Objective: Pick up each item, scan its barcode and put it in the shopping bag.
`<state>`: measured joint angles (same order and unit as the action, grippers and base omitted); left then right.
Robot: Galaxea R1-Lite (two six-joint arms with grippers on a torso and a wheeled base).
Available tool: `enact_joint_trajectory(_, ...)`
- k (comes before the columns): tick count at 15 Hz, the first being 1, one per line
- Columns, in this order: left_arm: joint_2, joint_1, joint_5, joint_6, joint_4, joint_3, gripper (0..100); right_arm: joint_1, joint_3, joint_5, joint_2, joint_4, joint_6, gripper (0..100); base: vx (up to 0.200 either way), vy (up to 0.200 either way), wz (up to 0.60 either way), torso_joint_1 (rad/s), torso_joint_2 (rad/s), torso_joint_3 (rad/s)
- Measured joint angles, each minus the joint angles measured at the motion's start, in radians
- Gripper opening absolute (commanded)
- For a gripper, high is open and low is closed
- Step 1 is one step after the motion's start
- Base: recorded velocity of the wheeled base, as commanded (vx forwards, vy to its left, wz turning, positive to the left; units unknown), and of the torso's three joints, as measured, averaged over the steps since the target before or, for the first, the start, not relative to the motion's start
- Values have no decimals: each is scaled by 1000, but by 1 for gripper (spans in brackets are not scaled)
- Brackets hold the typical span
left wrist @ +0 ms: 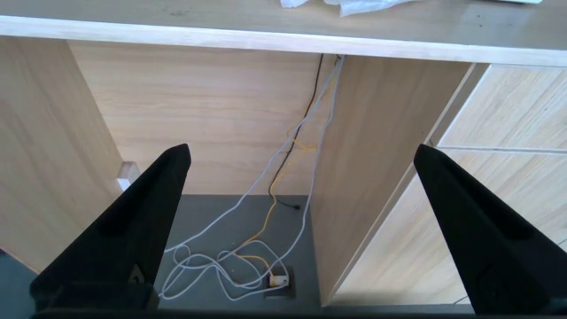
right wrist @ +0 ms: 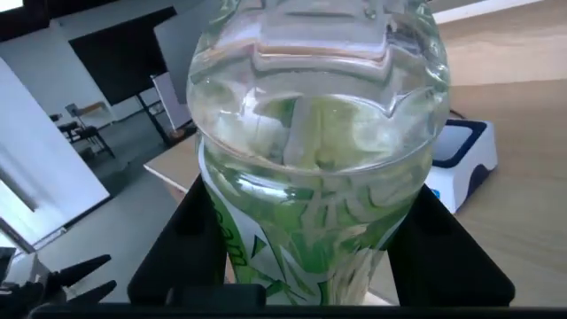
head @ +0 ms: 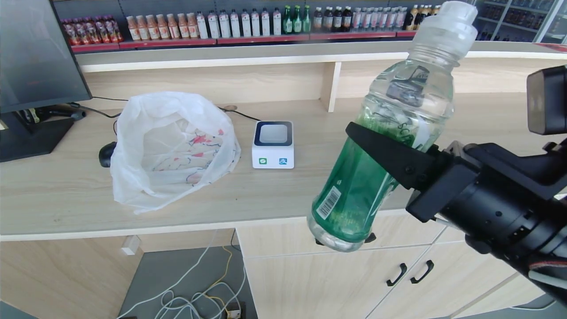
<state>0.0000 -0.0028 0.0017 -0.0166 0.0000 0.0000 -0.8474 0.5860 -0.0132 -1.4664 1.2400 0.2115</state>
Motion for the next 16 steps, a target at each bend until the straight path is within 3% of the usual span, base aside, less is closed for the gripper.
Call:
enact_joint_trajectory(3, 0, 0, 0, 0, 0, 0, 100, 0, -68, 160, 3, 85, 77, 0, 0, 0, 0, 0, 0, 0)
enact_joint_trajectory(6, 0, 0, 0, 0, 0, 0, 100, 2, -93, 240, 1, 127, 187, 0, 0, 0, 0, 0, 0, 0)
enact_joint_trajectory(10, 0, 0, 0, 0, 0, 0, 100, 7, -91, 296, -30, 253, 370, 0, 0, 0, 0, 0, 0, 0)
enact_joint_trajectory(16, 0, 0, 0, 0, 0, 0, 100, 27, -34, 334, -134, 326, 509, 0, 0, 0, 0, 0, 0, 0)
